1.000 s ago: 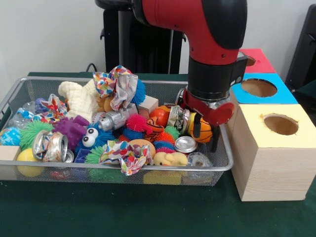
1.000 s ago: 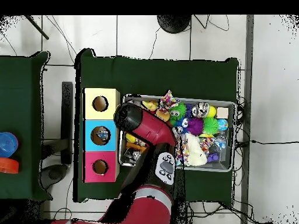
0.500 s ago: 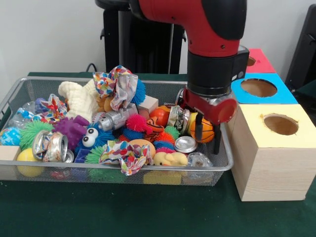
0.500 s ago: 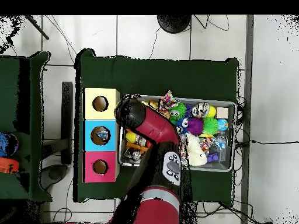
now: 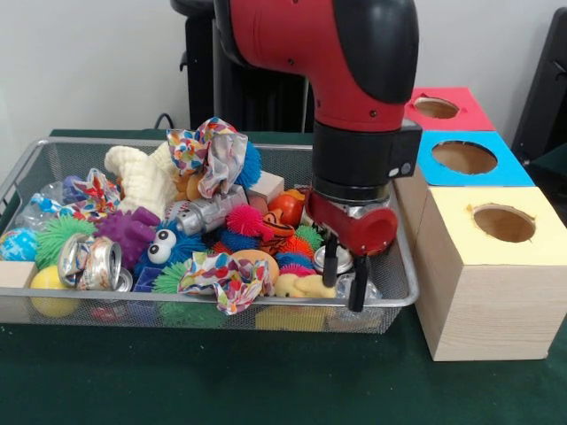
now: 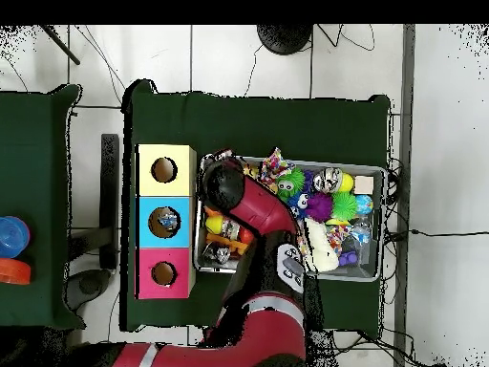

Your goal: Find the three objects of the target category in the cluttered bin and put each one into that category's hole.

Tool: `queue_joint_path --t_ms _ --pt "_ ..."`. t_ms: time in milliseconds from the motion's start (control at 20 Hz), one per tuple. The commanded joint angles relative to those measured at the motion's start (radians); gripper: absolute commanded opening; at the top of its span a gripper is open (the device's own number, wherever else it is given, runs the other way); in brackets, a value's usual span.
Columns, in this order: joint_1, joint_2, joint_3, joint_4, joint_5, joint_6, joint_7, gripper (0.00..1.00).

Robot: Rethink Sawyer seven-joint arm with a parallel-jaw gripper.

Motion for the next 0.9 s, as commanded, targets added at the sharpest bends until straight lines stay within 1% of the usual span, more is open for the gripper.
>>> queue_joint_path --t_ms 50,150,250,350,450,500,600,750,900 --pt "0.029 0.093 0.048 0.012 -0.005 -0.029 0.159 1.0" --pt "0.062 0.114 -0.001 -0.007 0.005 0.021 0.165 1.0" --pt "0.092 0.137 -0.05 -0.037 -0.009 0.086 0.151 1.0" --pt "0.097 0.145 -0.063 -0.053 -0.027 0.147 0.133 1.0" --pt "0.075 0.132 -0.034 -0.053 -0.048 0.205 0.097 1.0" --pt "0.079 0.128 -0.036 -0.051 -0.048 0.217 0.098 1.0" --pt "0.057 0.112 -0.005 -0.04 -0.055 0.252 0.075 1.0" --pt "0.058 0.102 -0.021 -0.049 -0.062 0.278 0.075 1.0" --pt "0.055 0.071 -0.031 -0.04 -0.056 0.278 0.088 1.0"
